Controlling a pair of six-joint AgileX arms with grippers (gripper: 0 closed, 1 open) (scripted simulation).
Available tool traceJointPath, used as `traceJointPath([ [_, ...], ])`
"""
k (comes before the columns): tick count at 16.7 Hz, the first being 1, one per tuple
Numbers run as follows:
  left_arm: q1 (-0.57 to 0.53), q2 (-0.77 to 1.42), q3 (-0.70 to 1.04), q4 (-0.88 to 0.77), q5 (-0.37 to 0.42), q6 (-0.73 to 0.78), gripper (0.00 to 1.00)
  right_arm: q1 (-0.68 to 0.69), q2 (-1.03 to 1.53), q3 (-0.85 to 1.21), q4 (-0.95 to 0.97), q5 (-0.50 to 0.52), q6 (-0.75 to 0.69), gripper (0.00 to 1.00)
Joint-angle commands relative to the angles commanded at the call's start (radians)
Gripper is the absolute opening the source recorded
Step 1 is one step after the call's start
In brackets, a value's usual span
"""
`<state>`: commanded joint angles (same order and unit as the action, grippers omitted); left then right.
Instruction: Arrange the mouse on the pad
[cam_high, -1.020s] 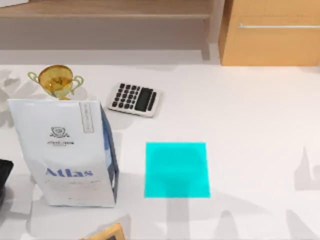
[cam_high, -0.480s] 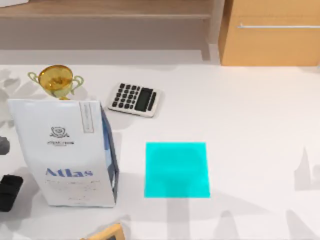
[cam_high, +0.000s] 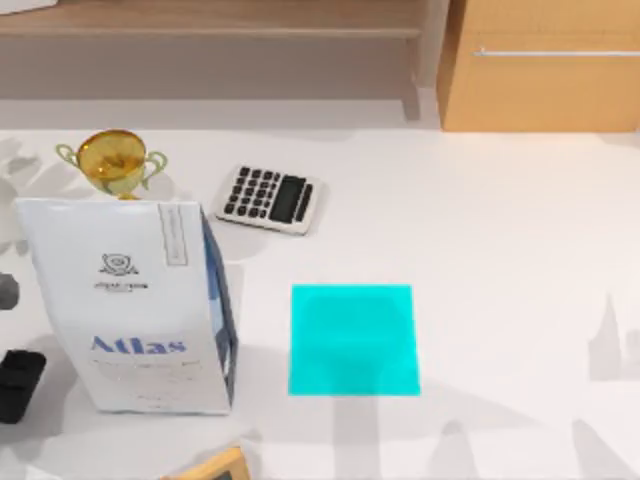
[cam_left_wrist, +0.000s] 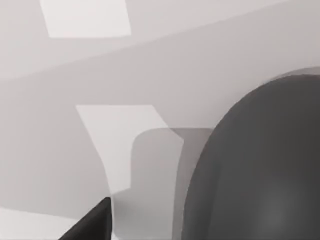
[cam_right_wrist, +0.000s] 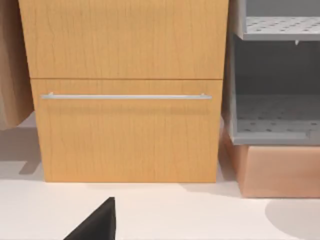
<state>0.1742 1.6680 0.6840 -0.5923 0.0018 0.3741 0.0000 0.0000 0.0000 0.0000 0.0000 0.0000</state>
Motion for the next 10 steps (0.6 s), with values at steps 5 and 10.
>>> traceJointPath([
  [5, 0.000, 0.000, 0.000, 0.000, 0.000, 0.000, 0.25, 0.000, 0.000, 0.000, 0.000, 0.000, 0.000, 1.00],
  [10, 0.000, 0.000, 0.000, 0.000, 0.000, 0.000, 0.00, 0.000, 0.000, 0.000, 0.000, 0.000, 0.000, 1.00],
])
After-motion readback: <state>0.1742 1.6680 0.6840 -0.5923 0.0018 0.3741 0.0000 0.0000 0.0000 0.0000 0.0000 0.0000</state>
